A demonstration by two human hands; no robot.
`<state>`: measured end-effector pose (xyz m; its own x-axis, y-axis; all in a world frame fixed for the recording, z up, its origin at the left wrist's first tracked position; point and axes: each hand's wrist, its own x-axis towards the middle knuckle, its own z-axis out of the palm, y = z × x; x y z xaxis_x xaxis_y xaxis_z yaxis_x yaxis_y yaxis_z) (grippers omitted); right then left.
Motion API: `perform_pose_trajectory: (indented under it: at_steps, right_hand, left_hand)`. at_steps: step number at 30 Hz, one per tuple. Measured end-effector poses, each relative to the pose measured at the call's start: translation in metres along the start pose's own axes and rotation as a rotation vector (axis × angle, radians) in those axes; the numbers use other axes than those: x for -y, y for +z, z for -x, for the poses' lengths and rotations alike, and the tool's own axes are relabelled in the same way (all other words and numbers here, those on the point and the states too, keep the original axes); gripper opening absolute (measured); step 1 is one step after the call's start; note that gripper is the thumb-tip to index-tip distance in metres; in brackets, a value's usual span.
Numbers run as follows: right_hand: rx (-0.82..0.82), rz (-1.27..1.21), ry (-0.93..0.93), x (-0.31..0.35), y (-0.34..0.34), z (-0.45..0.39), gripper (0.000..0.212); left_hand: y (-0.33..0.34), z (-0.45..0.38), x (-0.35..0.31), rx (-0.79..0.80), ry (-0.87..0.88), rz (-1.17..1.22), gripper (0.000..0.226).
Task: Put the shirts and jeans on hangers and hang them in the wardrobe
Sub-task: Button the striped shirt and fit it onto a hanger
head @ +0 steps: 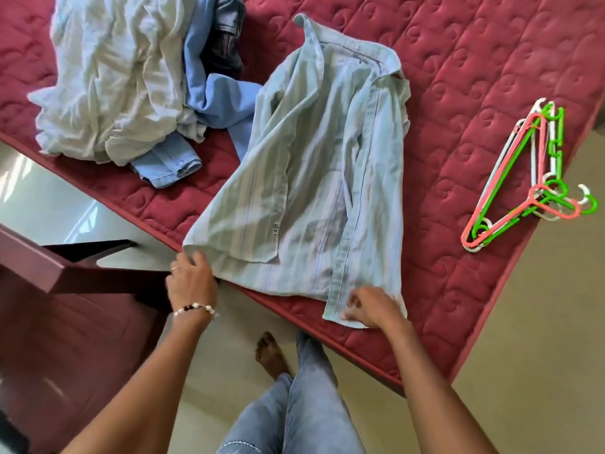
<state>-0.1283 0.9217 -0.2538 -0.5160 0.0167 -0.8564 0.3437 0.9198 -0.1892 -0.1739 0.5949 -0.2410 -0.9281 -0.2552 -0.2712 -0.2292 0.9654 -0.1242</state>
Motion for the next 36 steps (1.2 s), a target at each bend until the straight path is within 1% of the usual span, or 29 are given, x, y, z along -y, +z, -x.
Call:
perform_pose_trajectory:
  at_steps: [2, 3, 4, 5, 6, 7, 9, 12, 13, 16, 18, 20, 22, 23, 25, 26, 28, 30, 32, 33, 34, 36]
  right_hand:
    - [-0.203, -0.307, -0.052, 0.016, 0.015, -0.006, 0.020]
    - [-0.323, -0.402, -0.057, 0.026, 0.020, -0.010, 0.018]
    - [-0.433, -0.456, -0.041, 0.035, 0.025, -0.014, 0.018]
    - [-0.519, -0.483, -0.008, 0.043, 0.027, -0.019, 0.020]
    - [-0.571, -0.487, 0.042, 0.050, 0.028, -0.025, 0.023]
    - [-0.587, -0.476, 0.096, 0.056, 0.028, -0.033, 0.027]
    - [-0.554, -0.385, 0.197, 0.062, 0.027, -0.046, 0.034]
    - [-0.493, -0.276, 0.275, 0.063, 0.026, -0.056, 0.033]
    - [-0.487, -0.272, 0.291, 0.063, 0.027, -0.056, 0.032]
    - [-0.484, -0.258, 0.305, 0.061, 0.028, -0.055, 0.033]
    - [-0.485, -0.224, 0.305, 0.063, 0.027, -0.054, 0.041]
    - [-0.463, -0.152, 0.305, 0.065, 0.028, -0.055, 0.045]
    - [-0.450, -0.091, 0.302, 0.068, 0.028, -0.057, 0.038]
    - [-0.445, -0.074, 0.302, 0.069, 0.027, -0.057, 0.031]
    - [-0.435, -0.071, 0.290, 0.069, 0.025, -0.055, 0.020]
    - [-0.437, -0.105, 0.283, 0.067, 0.024, -0.054, 0.018]
    - [-0.473, -0.246, 0.248, 0.065, 0.020, -0.048, 0.017]
    - [-0.546, -0.437, 0.161, 0.065, 0.019, -0.045, 0.007]
    - [-0.572, -0.586, 0.062, 0.066, 0.021, -0.043, 0.022]
    - [-0.556, -0.660, 0.046, 0.065, 0.022, -0.043, 0.023]
    - [-0.526, -0.738, 0.042, 0.064, 0.024, -0.044, 0.018]
    - [-0.454, -0.878, 0.047, 0.062, 0.028, -0.048, 0.007]
  left_hand:
    - [0.014, 0.004, -0.022, -0.006, 0.274, 0.004, 0.021]
    - [0.020, 0.004, -0.036, 0.023, 0.401, 0.031, 0.023]
    - [0.025, 0.004, -0.051, 0.061, 0.503, 0.055, 0.025]
    - [0.031, 0.004, -0.066, 0.092, 0.566, 0.070, 0.029]
    - [0.036, 0.002, -0.079, 0.110, 0.589, 0.067, 0.033]
    - [0.041, 0.000, -0.090, 0.111, 0.583, 0.038, 0.039]
    - [0.048, -0.011, -0.103, 0.077, 0.526, -0.063, 0.047]
    - [0.049, -0.031, -0.105, 0.103, 0.466, -0.133, 0.059]
    - [0.048, -0.036, -0.103, 0.108, 0.490, -0.147, 0.055]
    - [0.045, -0.043, -0.099, 0.085, 0.587, -0.179, 0.029]
    - [0.041, -0.049, -0.097, 0.180, 0.571, -0.103, 0.021]
    - [0.040, -0.055, -0.097, 0.242, 0.495, 0.048, 0.017]
    - [0.030, -0.054, -0.099, 0.320, 0.483, 0.225, 0.021]
    - [0.023, -0.049, -0.101, 0.367, 0.523, 0.263, 0.022]
    - [0.015, -0.030, -0.104, 0.499, 0.633, 0.228, 0.023]
    - [0.015, -0.019, -0.105, 0.558, 0.665, 0.172, 0.023]
    - [0.022, 0.005, -0.106, 0.610, 0.682, 0.027, 0.016]
    - [0.032, 0.018, -0.106, 0.623, 0.618, -0.061, 0.015]
    - [0.036, 0.020, -0.106, 0.635, 0.439, 0.111, 0.025]
    - [0.037, 0.018, -0.107, 0.602, 0.356, 0.240, 0.026]
    - [0.038, 0.016, -0.108, 0.546, 0.312, 0.347, 0.023]
    - [0.040, 0.010, -0.112, 0.435, 0.259, 0.466, 0.022]
